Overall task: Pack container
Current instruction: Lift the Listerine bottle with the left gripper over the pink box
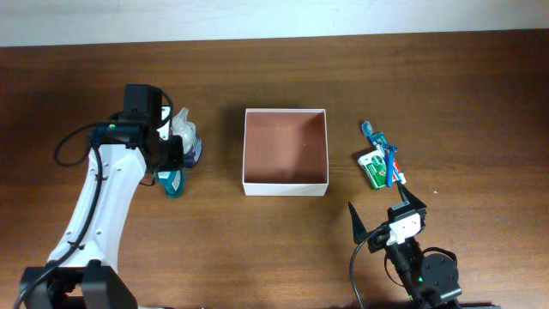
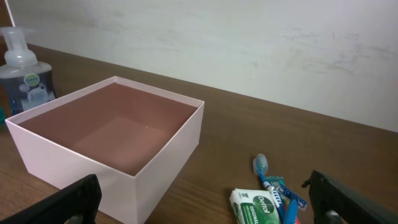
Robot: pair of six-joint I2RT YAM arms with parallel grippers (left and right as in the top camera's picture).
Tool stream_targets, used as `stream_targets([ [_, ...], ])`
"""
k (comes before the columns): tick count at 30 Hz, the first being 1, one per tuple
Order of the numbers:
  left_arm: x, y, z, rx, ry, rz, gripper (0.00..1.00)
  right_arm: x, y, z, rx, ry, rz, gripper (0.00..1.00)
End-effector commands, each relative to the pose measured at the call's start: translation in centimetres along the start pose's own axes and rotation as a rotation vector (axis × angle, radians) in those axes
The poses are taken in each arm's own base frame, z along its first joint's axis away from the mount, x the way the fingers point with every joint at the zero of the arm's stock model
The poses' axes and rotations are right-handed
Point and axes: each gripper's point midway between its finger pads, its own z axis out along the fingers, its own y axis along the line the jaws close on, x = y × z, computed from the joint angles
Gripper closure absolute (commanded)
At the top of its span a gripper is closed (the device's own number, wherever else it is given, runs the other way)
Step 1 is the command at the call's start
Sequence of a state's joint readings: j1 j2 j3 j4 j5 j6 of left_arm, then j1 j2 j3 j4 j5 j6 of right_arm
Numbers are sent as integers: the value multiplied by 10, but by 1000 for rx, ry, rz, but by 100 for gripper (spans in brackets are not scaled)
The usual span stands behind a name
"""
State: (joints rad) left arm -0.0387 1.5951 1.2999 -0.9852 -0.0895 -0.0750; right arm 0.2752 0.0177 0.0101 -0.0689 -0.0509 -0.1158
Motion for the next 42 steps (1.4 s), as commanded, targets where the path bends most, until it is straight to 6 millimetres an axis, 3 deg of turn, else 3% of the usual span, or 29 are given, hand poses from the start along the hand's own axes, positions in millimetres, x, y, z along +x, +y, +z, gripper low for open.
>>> stream_targets([
  [1, -4, 2, -6, -4, -12, -9, 66, 3, -1, 0, 4, 8, -3, 1],
  [6, -4, 3, -6, -5, -10, -9, 75, 3, -1, 0, 4, 8, -3, 1],
  [11, -5, 3, -14, -3, -26, -10, 76, 3, -1, 0, 4, 8, -3, 1],
  [15, -8, 4, -35, 4, -62, -18, 78, 3, -1, 0, 4, 8, -3, 1],
  [20, -17, -3, -78, 73, -156, -35, 81, 3, -1, 0, 4, 8, -3, 1],
  [30, -26, -73, -134, 468, -290, 37, 84, 3, -1, 0, 4, 8, -3, 1],
  [37, -38, -116, -155, 548, -371, 94, 90, 3, -1, 0, 4, 8, -3, 1],
  [42, -48, -137, -168, 559, -440, 114, 97, 3, -1, 0, 4, 8, -3, 1],
])
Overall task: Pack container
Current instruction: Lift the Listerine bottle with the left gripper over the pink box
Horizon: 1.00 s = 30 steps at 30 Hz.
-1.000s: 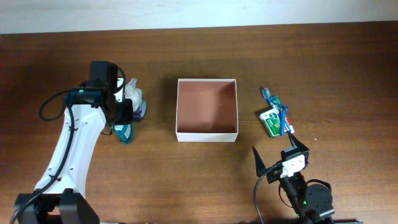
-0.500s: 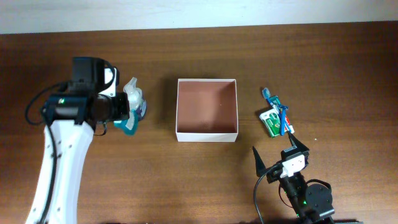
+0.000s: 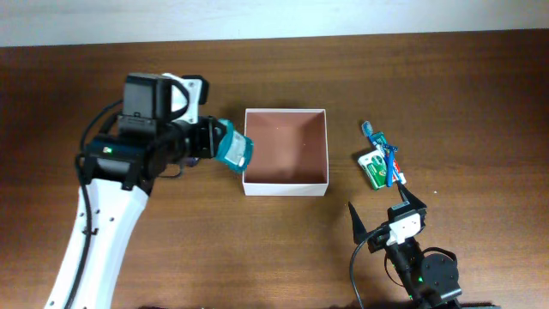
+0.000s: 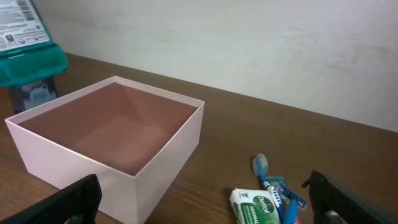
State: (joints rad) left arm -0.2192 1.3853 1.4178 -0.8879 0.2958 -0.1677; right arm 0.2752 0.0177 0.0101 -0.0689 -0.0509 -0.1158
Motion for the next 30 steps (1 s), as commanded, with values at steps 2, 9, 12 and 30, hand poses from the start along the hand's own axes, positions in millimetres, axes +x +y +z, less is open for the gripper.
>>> stream_targets([
  [2, -29, -33, -13, 31, -120, 20, 99, 3, -1, 0, 4, 8, -3, 1],
  [9, -47, -62, -6, -35, -229, 57, 99, 3, -1, 0, 4, 8, -3, 1],
  [12, -51, -64, 1, -51, -221, 44, 99, 3, -1, 0, 4, 8, -3, 1],
  [30, -69, -35, 71, -258, -166, 41, 99, 3, -1, 0, 4, 8, -3, 1],
])
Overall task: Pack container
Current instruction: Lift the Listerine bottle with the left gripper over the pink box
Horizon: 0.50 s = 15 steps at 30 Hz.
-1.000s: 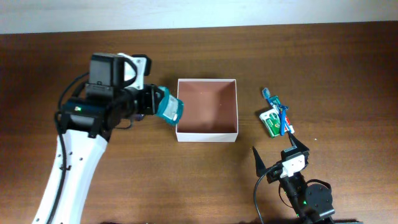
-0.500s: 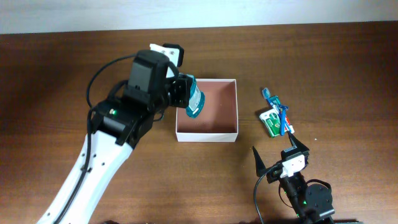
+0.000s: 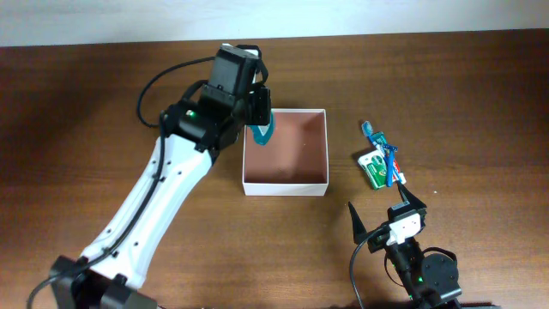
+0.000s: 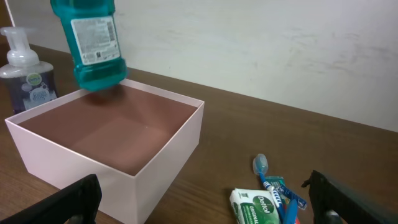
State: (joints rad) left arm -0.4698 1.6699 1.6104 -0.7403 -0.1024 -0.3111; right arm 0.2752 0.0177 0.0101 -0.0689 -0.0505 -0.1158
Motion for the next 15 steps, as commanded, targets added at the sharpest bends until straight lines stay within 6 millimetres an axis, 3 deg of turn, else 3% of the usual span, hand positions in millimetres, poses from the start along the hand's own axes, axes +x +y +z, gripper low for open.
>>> stream_targets([
  [1, -21, 2, -2, -48, -72, -10, 99, 3, -1, 0, 4, 8, -3, 1],
  [9, -15, -8, 20, -60, -60, 10, 99, 3, -1, 0, 4, 8, -3, 1],
  [15, -10, -4, 33, -153, -70, 34, 99, 3, -1, 0, 4, 8, -3, 1],
])
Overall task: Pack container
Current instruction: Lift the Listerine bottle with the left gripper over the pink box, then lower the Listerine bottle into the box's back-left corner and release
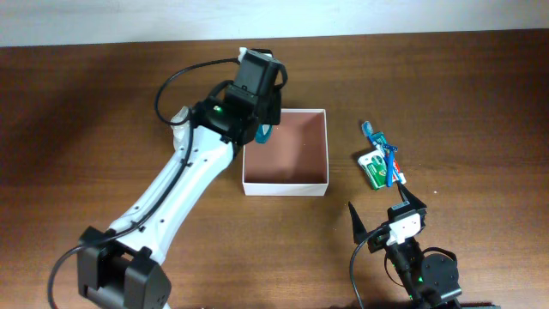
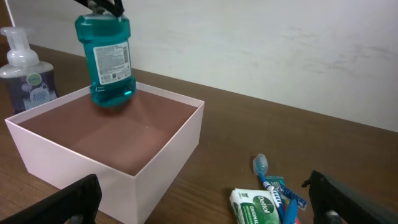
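A teal mouthwash bottle [image 2: 109, 61] hangs upright over the back left part of the pink-lined white box [image 2: 166, 163], its base about level with the rim. My left gripper [image 1: 260, 117] is shut on the bottle's top, and from overhead only a sliver of the bottle [image 1: 262, 134] shows under the wrist. The box [image 1: 286, 190] stands mid-table. My right gripper [image 1: 383, 212] rests open near the front edge, nothing between its fingers [image 2: 69, 203].
A pump soap bottle [image 2: 25, 73] stands left of the box, partly under the left arm [image 1: 179, 115]. Right of the box lie a green Dettol pack [image 1: 374, 169] and blue toothbrushes [image 1: 383, 151], close in front of the right gripper.
The teal bottle has come lower and a little farther over the box interior. The left arm reaches farther to the right. The right arm has not moved.
My left gripper was down at the teal bottle beside the pump bottle, left of the box. Then it held the bottle tilted in the air by the box's left wall. Then the bottle hung upright above the back left corner, and now lower over the box.
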Robot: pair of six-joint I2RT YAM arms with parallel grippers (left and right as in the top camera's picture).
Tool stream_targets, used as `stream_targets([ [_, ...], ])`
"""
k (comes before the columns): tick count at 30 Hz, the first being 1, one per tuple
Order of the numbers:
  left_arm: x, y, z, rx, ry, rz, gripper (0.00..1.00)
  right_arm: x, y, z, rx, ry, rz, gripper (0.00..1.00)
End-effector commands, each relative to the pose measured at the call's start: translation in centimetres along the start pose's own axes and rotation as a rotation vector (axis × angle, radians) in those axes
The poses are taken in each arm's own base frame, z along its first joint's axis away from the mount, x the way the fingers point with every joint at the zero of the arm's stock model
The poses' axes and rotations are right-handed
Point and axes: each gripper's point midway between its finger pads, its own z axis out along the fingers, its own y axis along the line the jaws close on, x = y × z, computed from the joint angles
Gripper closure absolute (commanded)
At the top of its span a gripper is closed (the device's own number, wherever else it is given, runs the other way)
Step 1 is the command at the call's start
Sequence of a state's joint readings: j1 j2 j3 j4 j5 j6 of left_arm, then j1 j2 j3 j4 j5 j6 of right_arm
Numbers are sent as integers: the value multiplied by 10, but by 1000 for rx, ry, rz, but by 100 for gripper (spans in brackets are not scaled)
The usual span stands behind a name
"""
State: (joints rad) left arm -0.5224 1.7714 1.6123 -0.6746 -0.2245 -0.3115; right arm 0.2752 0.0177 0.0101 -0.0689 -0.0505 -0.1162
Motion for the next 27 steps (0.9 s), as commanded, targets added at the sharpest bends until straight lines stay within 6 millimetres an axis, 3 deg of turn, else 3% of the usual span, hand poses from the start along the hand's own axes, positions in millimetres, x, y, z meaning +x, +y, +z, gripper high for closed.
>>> stream_targets([
  [1, -18, 6, -3, -79, -67, -10, 99, 3, -1, 0, 4, 8, -3, 1],
  [11, -6, 8, 26, -123, -35, -14, 99, 3, -1, 0, 4, 8, -3, 1],
  [27, -1, 7, 42, -129, -23, -20, 99, 3, -1, 0, 4, 8, -3, 1],
])
